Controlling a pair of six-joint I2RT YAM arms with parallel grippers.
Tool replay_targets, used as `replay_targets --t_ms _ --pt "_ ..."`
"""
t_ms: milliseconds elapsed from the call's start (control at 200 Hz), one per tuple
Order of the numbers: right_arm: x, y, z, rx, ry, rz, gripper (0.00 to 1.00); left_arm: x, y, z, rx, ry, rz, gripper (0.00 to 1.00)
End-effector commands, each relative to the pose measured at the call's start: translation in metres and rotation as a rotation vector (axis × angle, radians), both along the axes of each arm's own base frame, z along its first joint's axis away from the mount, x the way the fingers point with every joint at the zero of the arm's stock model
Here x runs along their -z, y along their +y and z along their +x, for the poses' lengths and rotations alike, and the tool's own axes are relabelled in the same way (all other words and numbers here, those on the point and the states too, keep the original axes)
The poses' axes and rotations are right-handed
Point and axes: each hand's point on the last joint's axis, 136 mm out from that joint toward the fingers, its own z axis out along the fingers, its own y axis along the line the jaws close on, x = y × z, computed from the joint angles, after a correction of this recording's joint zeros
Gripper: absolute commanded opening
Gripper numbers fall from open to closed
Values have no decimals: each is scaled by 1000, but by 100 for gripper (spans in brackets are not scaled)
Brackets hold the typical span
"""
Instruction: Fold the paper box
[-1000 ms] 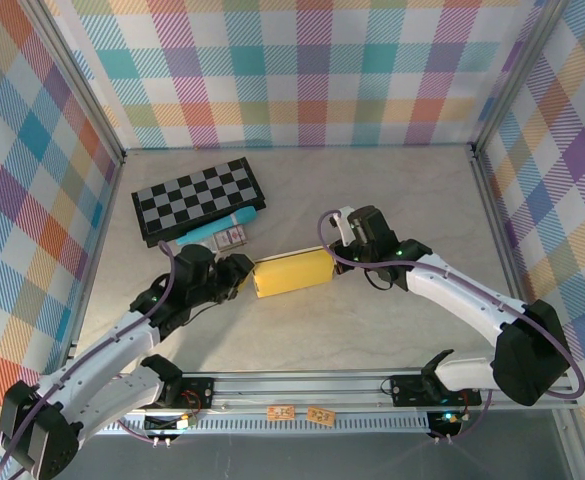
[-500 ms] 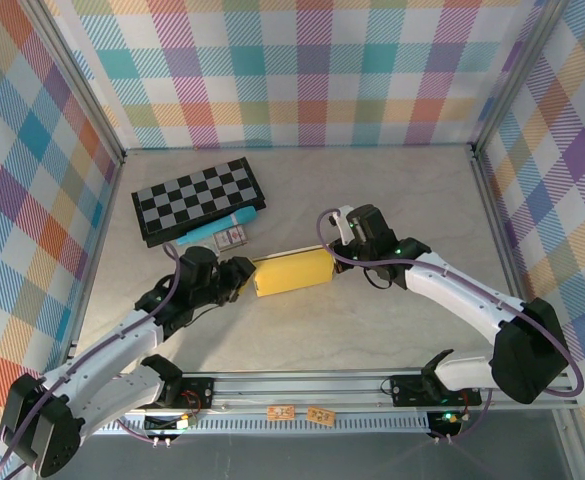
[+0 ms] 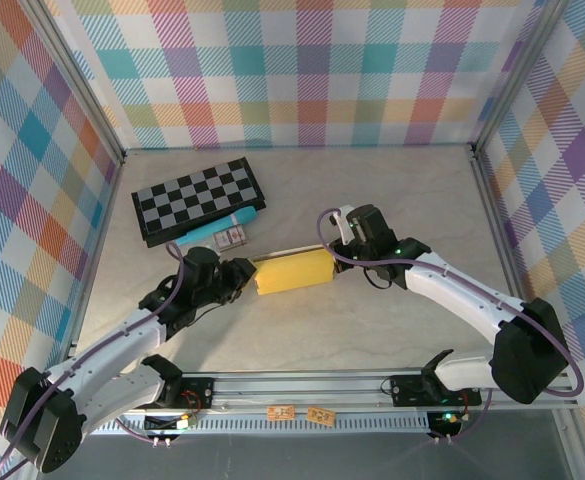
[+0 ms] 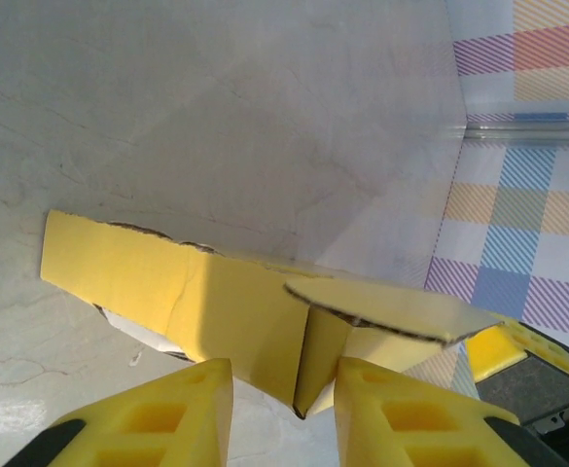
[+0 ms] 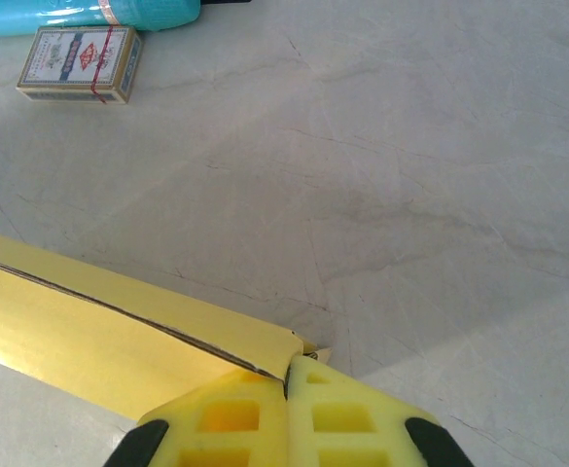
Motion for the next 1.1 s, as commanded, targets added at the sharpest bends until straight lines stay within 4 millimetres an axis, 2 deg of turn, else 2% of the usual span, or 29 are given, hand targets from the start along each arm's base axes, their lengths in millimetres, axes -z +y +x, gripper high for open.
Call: replay_targets --t_ms 0,180,295,365,445,530,600,715,795,915,1095 --pt "28 -11 -19 1 110 -70 0 51 16 -20 -14 152 104 27" --pt "28 -11 -19 1 112 -69 0 65 15 -24 12 205 140 19" --pt "29 -11 -19 2 113 -69 0 55 15 -21 15 180 146 18" --pt "29 -11 -19 6 113 -69 0 33 13 -15 29 132 152 22" --pt "29 -12 -19 10 112 -74 0 4 15 -13 56 93 194 36" --pt "28 -13 -17 15 110 -75 0 -26 17 -14 97 54 243 47" --pt "27 -13 -17 17 111 -77 0 -48 19 -17 145 22 287 49" --pt "26 -12 -16 16 108 -79 0 -68 30 -24 241 14 433 48" --pt "27 -13 -16 17 110 -81 0 -74 32 -23 369 21 538 44" --pt "27 -13 -17 17 112 -81 0 -67 25 -17 611 36 685 38" --pt "27 -13 -18 16 115 -81 0 -66 27 3 803 -19 860 39"
